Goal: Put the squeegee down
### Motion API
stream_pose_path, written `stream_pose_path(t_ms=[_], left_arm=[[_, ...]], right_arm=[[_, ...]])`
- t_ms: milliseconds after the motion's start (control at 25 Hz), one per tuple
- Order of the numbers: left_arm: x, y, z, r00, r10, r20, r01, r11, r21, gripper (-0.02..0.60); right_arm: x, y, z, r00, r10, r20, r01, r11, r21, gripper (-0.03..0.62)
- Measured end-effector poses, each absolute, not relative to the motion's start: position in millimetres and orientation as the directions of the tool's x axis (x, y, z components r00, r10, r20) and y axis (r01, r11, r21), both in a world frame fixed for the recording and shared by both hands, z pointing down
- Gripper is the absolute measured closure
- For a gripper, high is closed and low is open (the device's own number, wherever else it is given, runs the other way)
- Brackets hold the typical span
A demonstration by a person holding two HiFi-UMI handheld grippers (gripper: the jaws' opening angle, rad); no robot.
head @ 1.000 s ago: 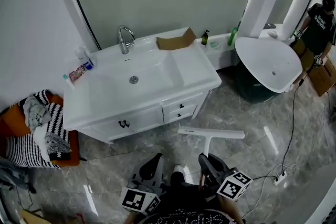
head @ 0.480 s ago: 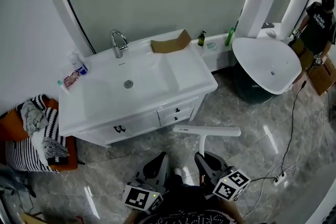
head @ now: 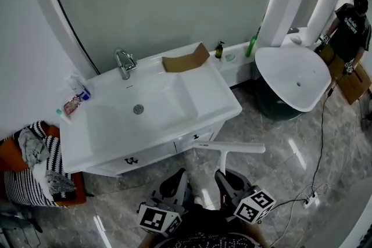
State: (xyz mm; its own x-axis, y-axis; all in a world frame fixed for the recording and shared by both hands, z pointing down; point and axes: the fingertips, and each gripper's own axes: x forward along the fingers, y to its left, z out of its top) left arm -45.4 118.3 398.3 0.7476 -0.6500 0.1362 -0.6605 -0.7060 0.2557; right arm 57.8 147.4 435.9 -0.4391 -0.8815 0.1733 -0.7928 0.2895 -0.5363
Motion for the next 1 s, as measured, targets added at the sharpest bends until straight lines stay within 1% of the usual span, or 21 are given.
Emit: stream_pose_path(t_ms=[160, 320, 440, 600, 760, 1000], left_arm=[[-44.0, 71.9, 393.7, 0.748, -0.648, 0.145, -0.661, -0.706, 0.254, 0.577], [-46.2, 30.5, 404.6, 0.708, -0.669, 0.226, -0.705, -0.687, 0.174, 0.577], [-39.6, 7.0, 407.5, 0.709, -0.662, 0.242, -0.701, -0.698, 0.146, 0.577], [-27.4, -16.4, 407.6, 0.729, -0.645, 0.228, -0.681, -0.716, 0.15, 0.577], [-20.2, -29.5, 407.6, 0.741, -0.63, 0.233, -0.668, -0.727, 0.158, 0.577], [-18.3, -40.6, 420.6, 0.731, -0.623, 0.277, -0.676, -0.716, 0.173, 0.577]], right_arm=[[63.0, 100.8, 429.7, -0.396, -0.897, 0.199, -0.849, 0.275, -0.451, 0.54], [60.8, 58.9, 422.0, -0.343, -0.912, 0.224, -0.916, 0.272, -0.295, 0.54], [58.5, 35.7, 420.0, -0.314, -0.92, 0.235, -0.942, 0.27, -0.2, 0.54], [59.5, 18.4, 421.5, -0.304, -0.927, 0.221, -0.939, 0.251, -0.236, 0.541], [64.6, 11.3, 430.6, -0.29, -0.923, 0.252, -0.942, 0.228, -0.246, 0.54], [71.5, -0.1, 439.5, -0.298, -0.915, 0.274, -0.936, 0.222, -0.275, 0.54]])
